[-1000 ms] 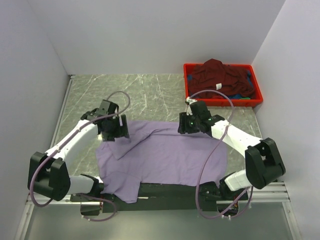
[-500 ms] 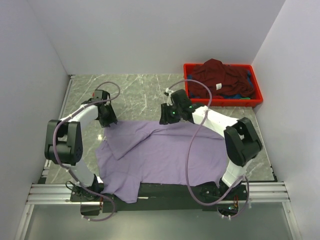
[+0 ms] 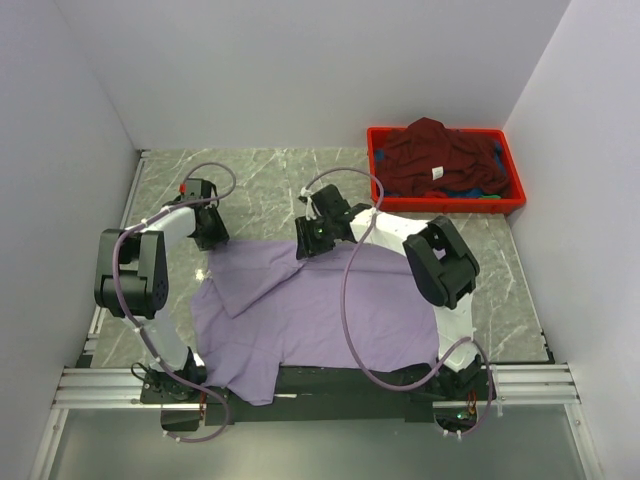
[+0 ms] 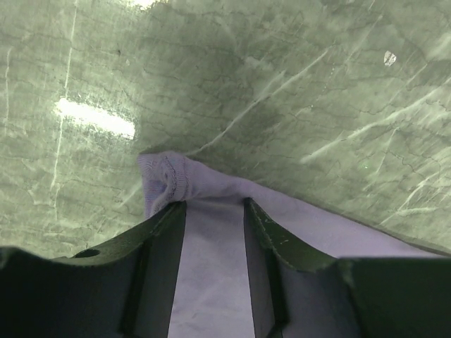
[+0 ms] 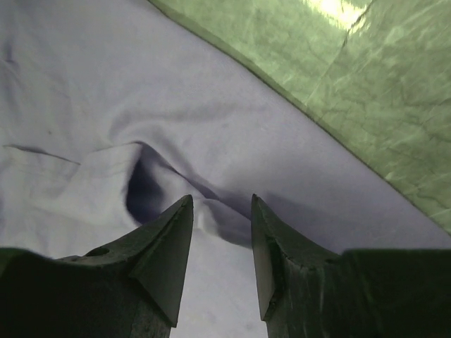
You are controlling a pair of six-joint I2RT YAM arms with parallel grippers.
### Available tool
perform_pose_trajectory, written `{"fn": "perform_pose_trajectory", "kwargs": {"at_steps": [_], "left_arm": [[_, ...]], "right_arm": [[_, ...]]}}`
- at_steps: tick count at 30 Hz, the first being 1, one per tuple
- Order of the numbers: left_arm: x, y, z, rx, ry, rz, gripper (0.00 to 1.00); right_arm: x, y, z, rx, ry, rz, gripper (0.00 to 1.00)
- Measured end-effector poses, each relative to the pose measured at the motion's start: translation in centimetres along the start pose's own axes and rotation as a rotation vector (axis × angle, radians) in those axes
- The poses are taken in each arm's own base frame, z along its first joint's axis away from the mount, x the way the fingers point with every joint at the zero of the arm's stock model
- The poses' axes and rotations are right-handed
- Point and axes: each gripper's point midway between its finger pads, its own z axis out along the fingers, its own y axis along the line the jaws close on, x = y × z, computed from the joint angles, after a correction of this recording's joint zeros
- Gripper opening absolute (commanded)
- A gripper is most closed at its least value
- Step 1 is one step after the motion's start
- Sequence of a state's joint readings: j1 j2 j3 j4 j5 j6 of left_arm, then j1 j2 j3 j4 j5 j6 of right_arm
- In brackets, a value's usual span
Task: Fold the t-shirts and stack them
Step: Fold the tshirt
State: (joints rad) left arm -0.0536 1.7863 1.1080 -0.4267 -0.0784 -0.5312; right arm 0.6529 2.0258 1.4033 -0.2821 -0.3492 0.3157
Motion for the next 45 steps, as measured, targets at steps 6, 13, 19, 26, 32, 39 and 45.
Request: {"fn": "perform_pose_trajectory", "kwargs": {"at_steps": [6,13,19,26,32,39,45], "left_arm": [[0.0,0.0,0.1,0.0,-0.004,0.013,0.45],[-0.2,0.0,0.1,0.0,-0.012,0.015,0.46],[-0.3,0.1,0.1,-0.002,-0.017,0.017,0.47],[-0.6,-0.2,0.0,0.008,-0.033,0.051,0.63],[0.1,-3.6,-2.0,0.059,-0.084,0.206,0.71],[1.5,-9.5,-5.0,0.174,-0.139,0.346,0.68],[0.4,-7.0,-3.5,0.109,-0.12,0.234,0.66]], "right_arm": [[1.7,-0.2,0.1,0.006,0.066,-0.006,0.43],[5.5,0.6,-2.0,-0.028,0.204,-0.01,0.43],[9.2,2.2,-4.9,-0.061,0.32,-0.055,0.41],[6.7,-1.0,-9.7,0.102,0.164,-0.013,0.5],[5.8,-10.9,-15.0,0.39,-0.03,0.254,0.54],[7.7,-20.7,-19.4,0.627,-0.156,0.585,0.49],[7.6,-25.1,-20.6,0.646,-0.286,0.775,0.48]]}}
